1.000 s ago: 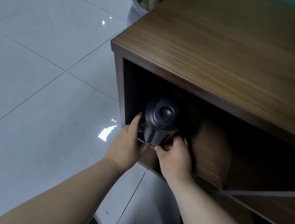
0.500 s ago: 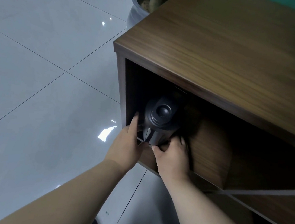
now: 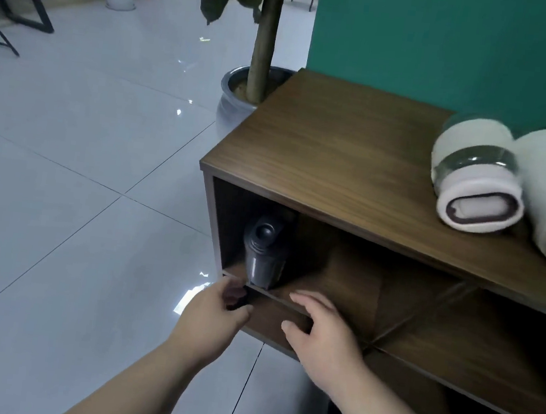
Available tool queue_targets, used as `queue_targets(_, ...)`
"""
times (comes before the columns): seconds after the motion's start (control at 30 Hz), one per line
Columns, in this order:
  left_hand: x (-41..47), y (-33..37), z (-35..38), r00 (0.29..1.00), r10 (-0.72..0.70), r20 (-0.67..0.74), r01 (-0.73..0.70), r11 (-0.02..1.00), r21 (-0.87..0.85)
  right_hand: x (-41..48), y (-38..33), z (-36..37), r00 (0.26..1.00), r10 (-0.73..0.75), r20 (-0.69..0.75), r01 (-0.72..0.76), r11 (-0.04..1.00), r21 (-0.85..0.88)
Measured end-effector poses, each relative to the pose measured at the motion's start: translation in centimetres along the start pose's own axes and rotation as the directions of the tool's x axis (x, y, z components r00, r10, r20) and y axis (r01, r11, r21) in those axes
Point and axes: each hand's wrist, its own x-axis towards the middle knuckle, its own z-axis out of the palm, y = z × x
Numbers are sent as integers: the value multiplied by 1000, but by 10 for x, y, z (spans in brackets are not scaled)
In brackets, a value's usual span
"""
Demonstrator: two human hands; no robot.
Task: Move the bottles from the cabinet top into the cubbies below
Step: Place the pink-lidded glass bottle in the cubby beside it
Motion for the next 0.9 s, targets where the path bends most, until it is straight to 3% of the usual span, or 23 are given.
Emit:
queue_targets(0.13, -48, 39, 0, 998, 56, -20, -58, 992, -114, -48, -23, -44, 958, -168, -234, 190, 979, 75)
queue_targets(0.37, -112, 80, 9, 992, 106, -69, -121, 953, -279, -105, -63, -143, 701, -276, -657, 366, 931, -1)
queue_targets(0.43, -118, 94, 9, 988, 143, -55, -153, 944, -293, -98, -72, -162, 649, -240, -722, 324, 946, -23)
queue_targets(0.57, -117, 101, 11, 976, 215, -35, -215, 924, -316, -66, -80, -180, 691, -98, -716, 127, 992, -13)
queue_targets(0.67, -99, 92, 11, 967, 256, 6, -249, 944, -216, -35, -81, -177, 671, -91, -736, 6, 993, -118)
queue_targets(0.9, -49, 86, -2, 980, 174, -100, -199, 912, -359, 11, -81, -169, 587, -41, -809, -160, 973, -165)
